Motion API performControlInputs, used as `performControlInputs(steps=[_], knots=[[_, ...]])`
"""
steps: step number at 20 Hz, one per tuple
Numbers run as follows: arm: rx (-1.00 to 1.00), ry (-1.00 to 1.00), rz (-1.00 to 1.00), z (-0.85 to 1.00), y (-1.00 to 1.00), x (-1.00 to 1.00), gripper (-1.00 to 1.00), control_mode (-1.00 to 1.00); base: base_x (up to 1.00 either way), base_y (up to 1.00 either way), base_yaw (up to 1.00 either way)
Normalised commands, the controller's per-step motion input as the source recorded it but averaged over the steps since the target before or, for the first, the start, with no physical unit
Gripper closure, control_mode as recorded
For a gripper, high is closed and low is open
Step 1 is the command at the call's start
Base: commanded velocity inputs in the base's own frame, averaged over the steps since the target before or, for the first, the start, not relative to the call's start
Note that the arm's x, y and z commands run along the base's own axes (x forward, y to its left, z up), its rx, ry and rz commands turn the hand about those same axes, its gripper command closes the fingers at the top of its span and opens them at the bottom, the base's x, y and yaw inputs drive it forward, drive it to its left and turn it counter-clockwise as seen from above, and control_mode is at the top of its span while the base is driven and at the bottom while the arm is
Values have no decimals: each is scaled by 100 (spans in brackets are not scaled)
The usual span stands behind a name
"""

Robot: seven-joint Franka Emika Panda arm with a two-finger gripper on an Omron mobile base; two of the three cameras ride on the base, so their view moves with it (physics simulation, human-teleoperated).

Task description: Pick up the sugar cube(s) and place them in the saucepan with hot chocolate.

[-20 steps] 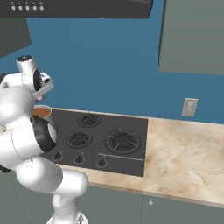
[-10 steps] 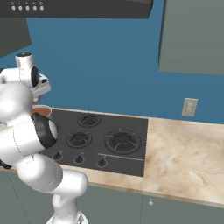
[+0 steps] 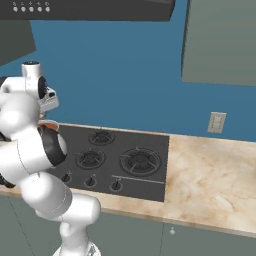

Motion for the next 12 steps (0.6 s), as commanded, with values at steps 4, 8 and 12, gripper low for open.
performControlInputs(steps=[4, 8, 12], knots=[[0, 5, 0, -7, 0, 11, 100, -100, 0, 0, 0], [0, 6, 0, -6, 0, 11, 100, -100, 0, 0, 0], [0, 6, 0, 0, 0, 9, 100, -100, 0, 0, 0]])
